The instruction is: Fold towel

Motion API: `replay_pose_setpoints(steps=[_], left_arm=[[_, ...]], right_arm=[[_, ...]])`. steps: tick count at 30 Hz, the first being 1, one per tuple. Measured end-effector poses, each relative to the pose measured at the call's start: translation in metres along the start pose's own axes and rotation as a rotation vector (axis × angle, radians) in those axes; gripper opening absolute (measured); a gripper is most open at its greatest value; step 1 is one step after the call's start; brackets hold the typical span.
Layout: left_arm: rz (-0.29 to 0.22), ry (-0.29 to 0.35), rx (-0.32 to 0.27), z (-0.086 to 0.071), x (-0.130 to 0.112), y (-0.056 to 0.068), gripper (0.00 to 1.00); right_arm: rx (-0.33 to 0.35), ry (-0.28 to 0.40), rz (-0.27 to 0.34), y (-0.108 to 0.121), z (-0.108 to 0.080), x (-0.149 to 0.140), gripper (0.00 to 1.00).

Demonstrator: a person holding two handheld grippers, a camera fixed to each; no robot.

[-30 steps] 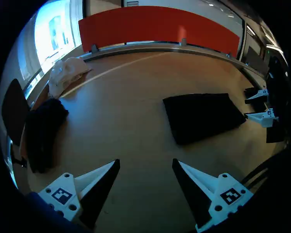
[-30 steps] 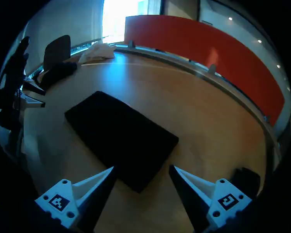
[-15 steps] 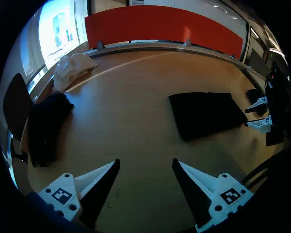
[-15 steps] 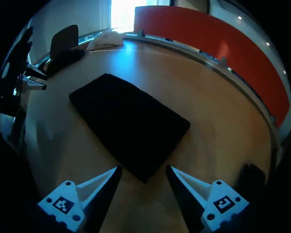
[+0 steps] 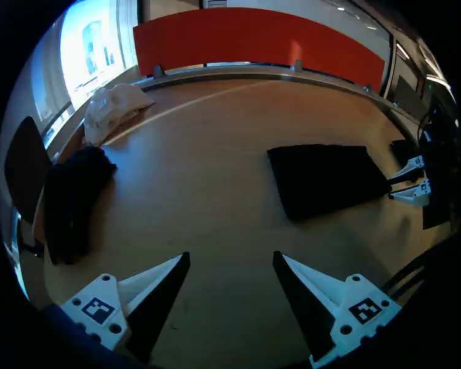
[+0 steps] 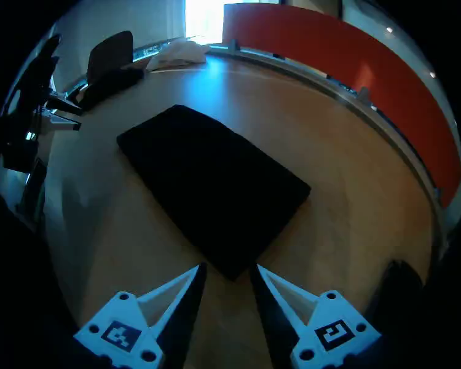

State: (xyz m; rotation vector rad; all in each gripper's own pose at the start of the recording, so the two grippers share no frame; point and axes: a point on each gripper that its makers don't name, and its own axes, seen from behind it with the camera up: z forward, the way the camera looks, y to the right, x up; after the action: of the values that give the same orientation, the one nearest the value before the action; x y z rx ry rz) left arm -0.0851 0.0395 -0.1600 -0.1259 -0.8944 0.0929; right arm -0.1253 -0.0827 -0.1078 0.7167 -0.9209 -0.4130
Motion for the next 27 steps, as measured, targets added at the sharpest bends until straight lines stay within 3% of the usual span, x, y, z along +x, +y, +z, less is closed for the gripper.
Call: replay_pose_setpoints(steps=[4,14,18,27], left_arm=[[0.001,-0.002,-0.001,0.0004,-0.0005,0.0007,1.0],[0.001,-0.007,-0.003,0.0005,-0.0024,0.002,1.0],[0.001,-0.007,-0.004,0.0004,-0.0026,0.0031,1.0],[0.001,-0.009,-0.003,0.0007,-0.0041,0.0028,1.0]], right_arm=[[0.002,-0.01,0.004,0.0022,-0.0005,-0.0029,0.46],[0.001,-0.019,0.004,0.0041,-0.0011,-0.0059,0.45],[0.004,-0.024,0.006,0.0032,0.001,-0.0072,0.29],[0.012,-0.018,0.021,0.001,-0.0007,-0.0063,0.1]])
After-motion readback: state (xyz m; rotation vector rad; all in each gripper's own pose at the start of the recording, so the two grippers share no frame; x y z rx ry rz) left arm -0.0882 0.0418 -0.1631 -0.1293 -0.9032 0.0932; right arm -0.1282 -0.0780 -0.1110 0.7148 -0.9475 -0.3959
